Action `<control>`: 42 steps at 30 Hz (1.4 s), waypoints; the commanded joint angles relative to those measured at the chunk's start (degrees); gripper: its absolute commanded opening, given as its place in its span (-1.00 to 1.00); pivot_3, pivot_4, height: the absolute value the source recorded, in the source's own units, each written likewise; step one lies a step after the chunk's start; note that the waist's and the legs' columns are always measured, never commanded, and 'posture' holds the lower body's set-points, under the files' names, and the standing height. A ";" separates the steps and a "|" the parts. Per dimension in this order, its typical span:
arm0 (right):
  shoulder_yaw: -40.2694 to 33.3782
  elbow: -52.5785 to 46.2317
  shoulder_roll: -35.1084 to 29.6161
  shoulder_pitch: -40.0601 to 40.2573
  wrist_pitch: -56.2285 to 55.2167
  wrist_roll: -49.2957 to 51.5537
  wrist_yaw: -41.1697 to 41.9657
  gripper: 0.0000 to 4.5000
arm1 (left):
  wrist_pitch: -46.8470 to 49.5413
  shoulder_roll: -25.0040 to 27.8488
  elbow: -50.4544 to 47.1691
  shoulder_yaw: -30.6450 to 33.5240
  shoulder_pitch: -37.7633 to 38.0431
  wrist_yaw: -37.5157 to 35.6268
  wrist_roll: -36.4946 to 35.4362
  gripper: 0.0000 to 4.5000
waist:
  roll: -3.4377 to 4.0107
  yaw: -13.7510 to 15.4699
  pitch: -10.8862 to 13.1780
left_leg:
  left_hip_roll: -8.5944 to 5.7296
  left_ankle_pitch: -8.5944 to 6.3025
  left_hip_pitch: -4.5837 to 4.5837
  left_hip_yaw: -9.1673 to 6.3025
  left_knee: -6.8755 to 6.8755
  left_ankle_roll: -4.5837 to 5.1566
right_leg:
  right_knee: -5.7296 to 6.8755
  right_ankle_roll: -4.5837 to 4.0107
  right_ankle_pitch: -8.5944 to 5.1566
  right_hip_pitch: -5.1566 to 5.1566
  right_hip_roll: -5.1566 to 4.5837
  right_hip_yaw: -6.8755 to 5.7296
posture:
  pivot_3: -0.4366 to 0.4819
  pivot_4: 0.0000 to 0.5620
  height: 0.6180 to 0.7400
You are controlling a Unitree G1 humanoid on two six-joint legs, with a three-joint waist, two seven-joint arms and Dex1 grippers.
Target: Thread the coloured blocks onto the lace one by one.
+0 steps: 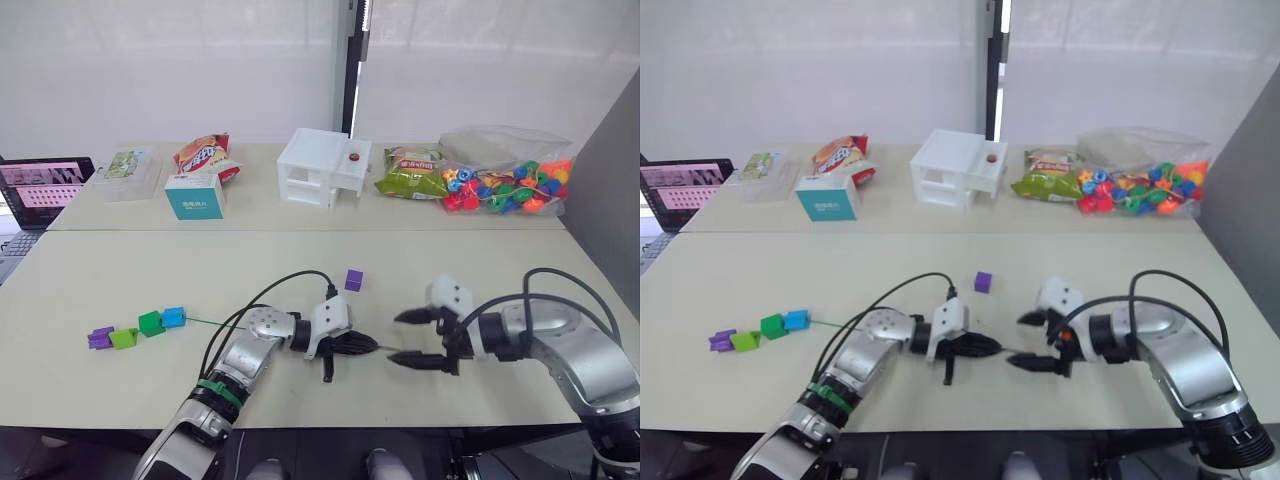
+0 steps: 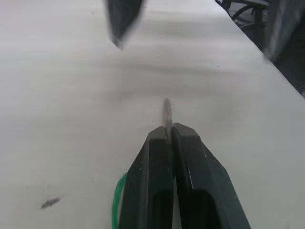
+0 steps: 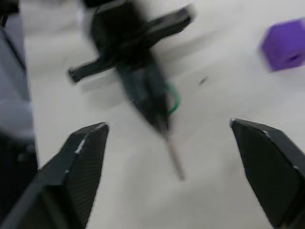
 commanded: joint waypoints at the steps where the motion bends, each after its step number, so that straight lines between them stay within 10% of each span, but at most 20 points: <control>1: 1.08 4.58 2.13 -3.32 -7.08 -4.12 -4.56 0.99 | 1.83 2.11 -2.19 1.15 2.27 0.75 -0.13 -1.00 | 0.01 -0.07 -0.01 | 0.00 0.00 0.04 0.01 -0.01 0.00 | 0.00 0.00 0.00 0.02 0.00 0.00 | -0.05 -0.47 1.00; 23: 16.19 53.30 19.80 -29.67 -33.51 -21.47 -4.34 0.99 | 5.13 3.98 -8.19 1.98 6.21 4.96 -0.97 -1.00 | 0.04 -1.26 -0.03 | 0.00 0.06 0.07 -0.02 -0.13 -0.10 | 0.00 -0.04 0.03 -0.02 -0.01 0.01 | -0.05 -0.47 1.00; 33: 16.20 58.18 20.66 -30.74 -37.14 -22.98 -2.90 -0.45 | 5.01 4.25 -8.36 1.88 6.09 5.13 -0.88 -1.00 | 0.07 -1.27 -0.04 | 0.00 0.07 0.12 -0.04 -0.14 -0.12 | 0.04 -0.06 0.04 -0.01 0.00 0.01 | -0.05 -0.47 1.00; 42: 16.39 54.60 14.97 -27.74 -37.74 -22.88 3.10 -0.47 | 4.80 4.03 -8.25 1.34 6.11 4.88 -0.89 -1.00 | 0.07 -1.10 -0.04 | -0.01 0.06 0.11 -0.04 -0.14 -0.11 | 0.02 -0.06 0.04 0.00 -0.01 0.01 | -0.05 -0.47 1.00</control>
